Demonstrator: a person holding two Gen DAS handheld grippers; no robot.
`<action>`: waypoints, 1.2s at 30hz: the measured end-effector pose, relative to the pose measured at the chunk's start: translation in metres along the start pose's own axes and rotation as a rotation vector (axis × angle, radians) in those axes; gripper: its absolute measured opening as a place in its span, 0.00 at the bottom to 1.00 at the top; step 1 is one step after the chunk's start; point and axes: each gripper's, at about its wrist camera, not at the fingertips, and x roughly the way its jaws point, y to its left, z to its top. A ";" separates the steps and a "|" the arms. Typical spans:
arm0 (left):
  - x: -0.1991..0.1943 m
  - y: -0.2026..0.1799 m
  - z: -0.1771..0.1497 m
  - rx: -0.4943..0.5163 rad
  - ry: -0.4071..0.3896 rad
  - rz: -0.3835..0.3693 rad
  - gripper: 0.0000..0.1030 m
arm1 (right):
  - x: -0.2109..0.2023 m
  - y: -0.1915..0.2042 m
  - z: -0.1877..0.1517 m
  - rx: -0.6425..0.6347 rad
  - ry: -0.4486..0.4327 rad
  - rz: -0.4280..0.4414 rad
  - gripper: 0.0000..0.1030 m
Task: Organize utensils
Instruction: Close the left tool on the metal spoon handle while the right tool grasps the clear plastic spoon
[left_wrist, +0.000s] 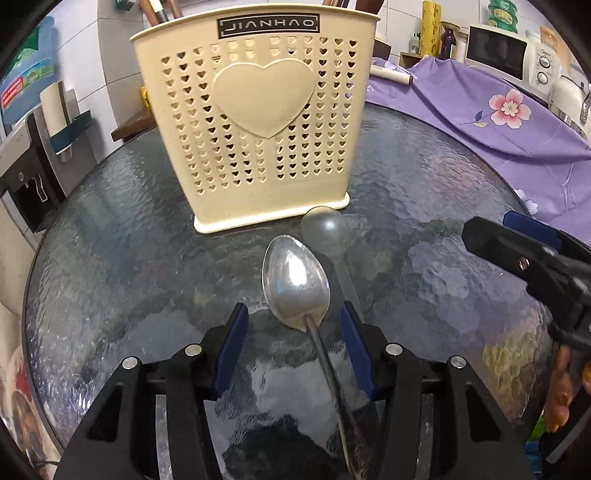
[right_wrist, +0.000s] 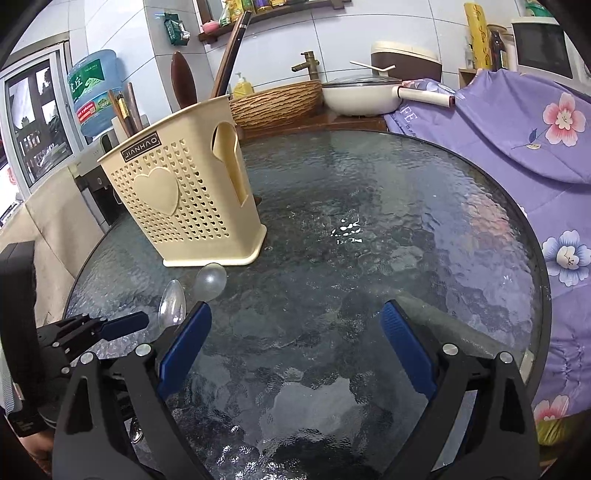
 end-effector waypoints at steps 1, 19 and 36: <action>0.002 0.000 0.002 -0.001 0.001 0.001 0.49 | 0.000 0.000 0.000 -0.002 0.000 0.001 0.89; 0.011 0.006 0.023 -0.032 0.037 -0.016 0.37 | 0.005 0.002 0.005 -0.013 0.038 -0.023 0.89; -0.012 0.089 0.005 -0.218 -0.009 -0.006 0.37 | 0.068 0.086 0.002 -0.209 0.207 -0.033 0.80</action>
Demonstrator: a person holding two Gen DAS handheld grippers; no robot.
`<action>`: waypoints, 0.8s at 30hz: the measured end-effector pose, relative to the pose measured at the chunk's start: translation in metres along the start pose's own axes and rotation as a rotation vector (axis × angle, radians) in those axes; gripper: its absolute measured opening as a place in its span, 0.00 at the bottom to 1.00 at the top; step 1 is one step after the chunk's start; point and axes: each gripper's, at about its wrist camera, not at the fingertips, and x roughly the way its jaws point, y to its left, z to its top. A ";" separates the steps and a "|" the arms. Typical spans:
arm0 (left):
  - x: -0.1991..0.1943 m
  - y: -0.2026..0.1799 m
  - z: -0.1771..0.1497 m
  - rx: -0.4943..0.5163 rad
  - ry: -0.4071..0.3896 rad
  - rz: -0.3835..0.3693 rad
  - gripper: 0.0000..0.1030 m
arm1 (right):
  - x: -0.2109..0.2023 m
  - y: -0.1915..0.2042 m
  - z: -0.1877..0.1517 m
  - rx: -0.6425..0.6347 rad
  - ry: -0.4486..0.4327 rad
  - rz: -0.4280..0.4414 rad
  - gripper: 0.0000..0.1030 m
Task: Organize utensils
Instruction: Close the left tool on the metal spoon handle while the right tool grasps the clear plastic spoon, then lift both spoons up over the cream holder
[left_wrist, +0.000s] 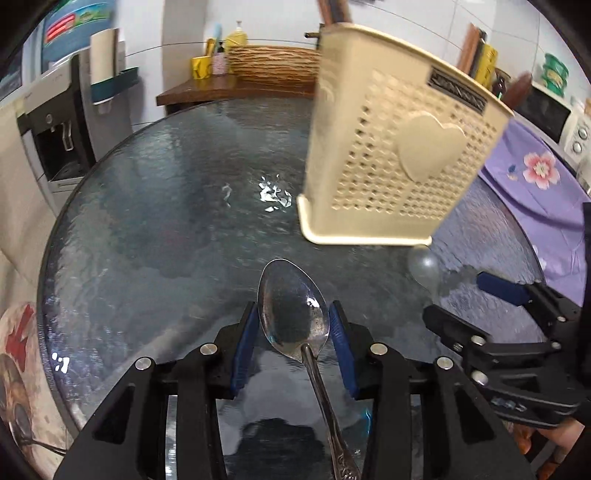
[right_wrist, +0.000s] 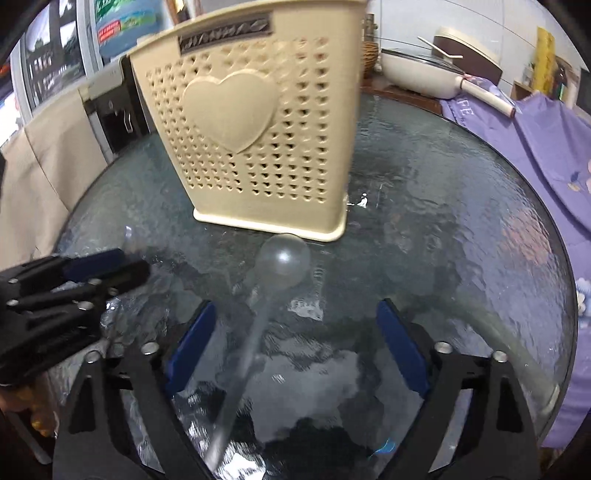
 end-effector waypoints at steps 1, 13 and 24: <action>-0.002 0.002 0.000 -0.003 -0.004 0.000 0.37 | 0.005 0.003 0.002 -0.005 0.013 -0.007 0.79; -0.005 0.012 0.003 -0.033 -0.024 -0.018 0.37 | 0.025 0.019 0.014 -0.017 0.027 -0.042 0.64; -0.012 0.011 0.002 -0.016 -0.048 -0.040 0.37 | 0.025 0.024 0.022 -0.020 0.018 -0.026 0.36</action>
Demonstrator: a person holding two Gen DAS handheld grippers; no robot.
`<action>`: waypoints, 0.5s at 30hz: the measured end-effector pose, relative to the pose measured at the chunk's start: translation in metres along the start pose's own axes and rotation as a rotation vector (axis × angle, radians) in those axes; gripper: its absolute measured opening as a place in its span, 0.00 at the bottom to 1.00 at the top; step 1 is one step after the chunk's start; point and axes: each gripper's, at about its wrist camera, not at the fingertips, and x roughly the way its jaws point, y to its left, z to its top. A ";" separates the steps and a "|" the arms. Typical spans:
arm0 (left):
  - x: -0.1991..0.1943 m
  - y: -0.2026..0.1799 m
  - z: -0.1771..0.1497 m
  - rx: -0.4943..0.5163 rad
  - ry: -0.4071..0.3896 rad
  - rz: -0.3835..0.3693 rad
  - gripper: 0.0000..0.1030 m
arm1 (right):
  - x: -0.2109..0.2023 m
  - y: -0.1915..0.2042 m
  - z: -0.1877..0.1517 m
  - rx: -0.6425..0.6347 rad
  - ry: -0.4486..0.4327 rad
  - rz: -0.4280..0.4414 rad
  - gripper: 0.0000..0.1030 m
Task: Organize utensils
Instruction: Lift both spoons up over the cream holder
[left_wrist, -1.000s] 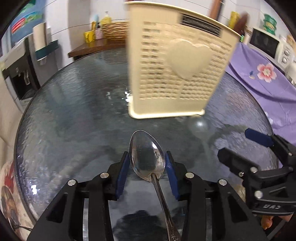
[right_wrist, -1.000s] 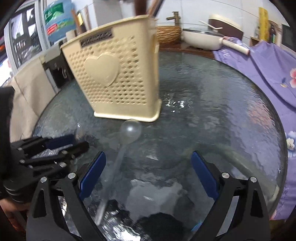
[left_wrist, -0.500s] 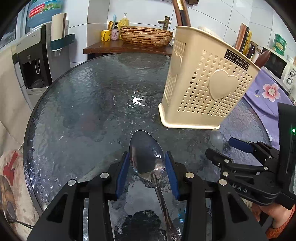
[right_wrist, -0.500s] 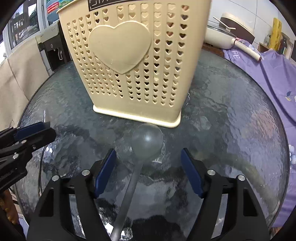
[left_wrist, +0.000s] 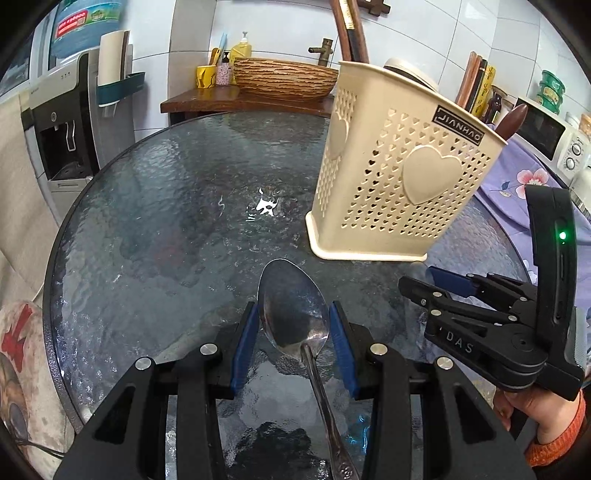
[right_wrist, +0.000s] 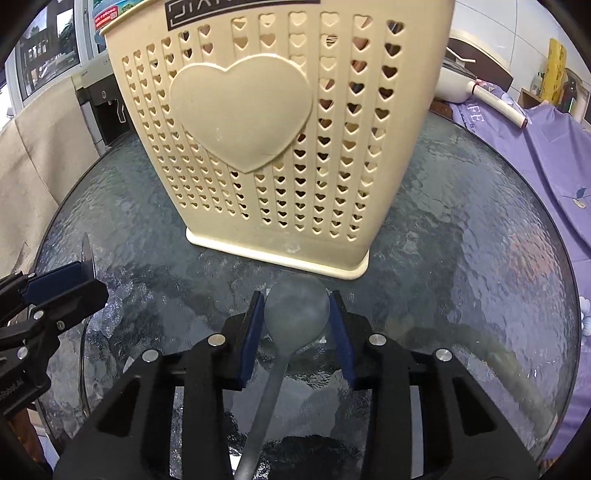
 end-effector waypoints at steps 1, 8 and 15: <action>-0.001 -0.001 0.000 0.002 -0.003 -0.001 0.37 | -0.001 -0.002 0.000 0.004 -0.002 0.004 0.36; -0.016 -0.008 0.007 0.022 -0.056 -0.025 0.37 | -0.035 -0.017 0.000 0.038 -0.111 0.052 0.36; -0.042 -0.018 0.020 0.039 -0.133 -0.041 0.37 | -0.089 -0.025 0.004 0.042 -0.235 0.084 0.36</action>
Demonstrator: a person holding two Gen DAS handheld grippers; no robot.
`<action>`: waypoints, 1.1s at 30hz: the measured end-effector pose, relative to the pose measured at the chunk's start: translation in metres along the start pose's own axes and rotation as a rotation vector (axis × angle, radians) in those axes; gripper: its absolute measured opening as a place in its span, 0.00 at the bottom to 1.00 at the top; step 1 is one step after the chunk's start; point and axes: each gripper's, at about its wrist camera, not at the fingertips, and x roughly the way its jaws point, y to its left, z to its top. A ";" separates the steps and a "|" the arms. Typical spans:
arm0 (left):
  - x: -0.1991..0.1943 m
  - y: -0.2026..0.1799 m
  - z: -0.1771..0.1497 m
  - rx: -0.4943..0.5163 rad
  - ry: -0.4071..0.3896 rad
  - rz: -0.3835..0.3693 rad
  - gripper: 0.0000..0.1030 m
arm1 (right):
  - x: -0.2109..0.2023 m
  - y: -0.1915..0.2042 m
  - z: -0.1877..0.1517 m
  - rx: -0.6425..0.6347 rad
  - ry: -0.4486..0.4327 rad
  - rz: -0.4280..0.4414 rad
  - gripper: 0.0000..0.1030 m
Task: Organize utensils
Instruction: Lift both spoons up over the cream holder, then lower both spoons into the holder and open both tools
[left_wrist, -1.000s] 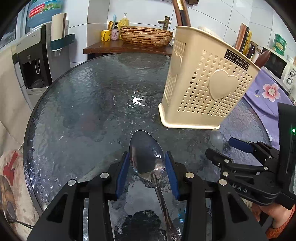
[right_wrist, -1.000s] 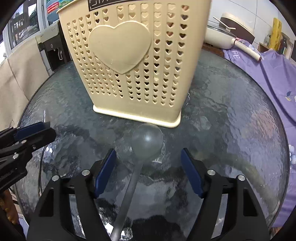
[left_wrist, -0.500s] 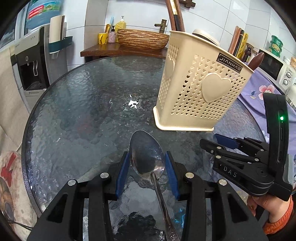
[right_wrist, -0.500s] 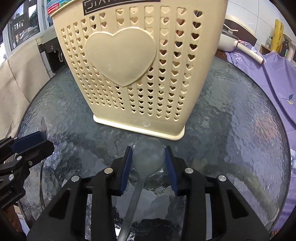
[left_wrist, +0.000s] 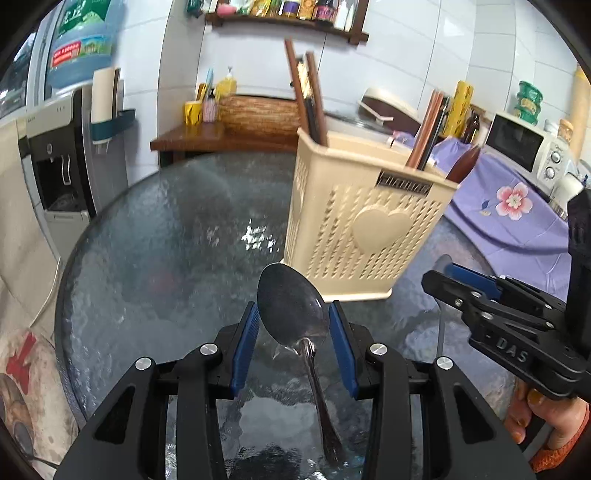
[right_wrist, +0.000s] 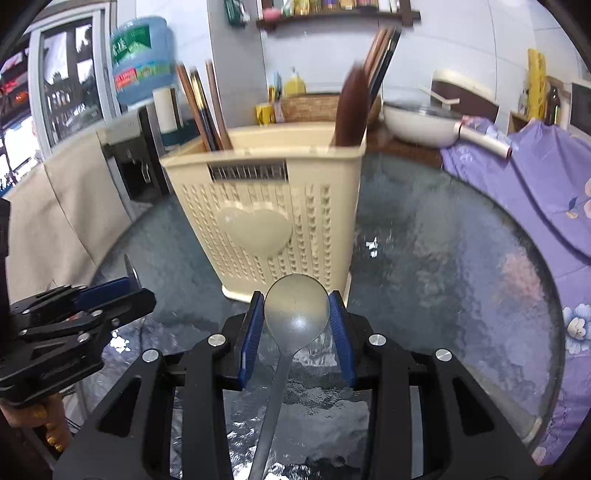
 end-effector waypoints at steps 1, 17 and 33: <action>-0.003 -0.001 0.002 0.003 -0.008 -0.002 0.37 | -0.006 -0.001 0.002 -0.001 -0.011 0.004 0.36; -0.020 -0.018 0.009 0.039 -0.055 -0.035 0.36 | -0.046 0.004 0.003 -0.030 -0.064 0.043 0.35; -0.051 -0.019 0.063 0.040 -0.183 -0.090 0.37 | -0.082 0.009 0.046 -0.031 -0.152 0.117 0.35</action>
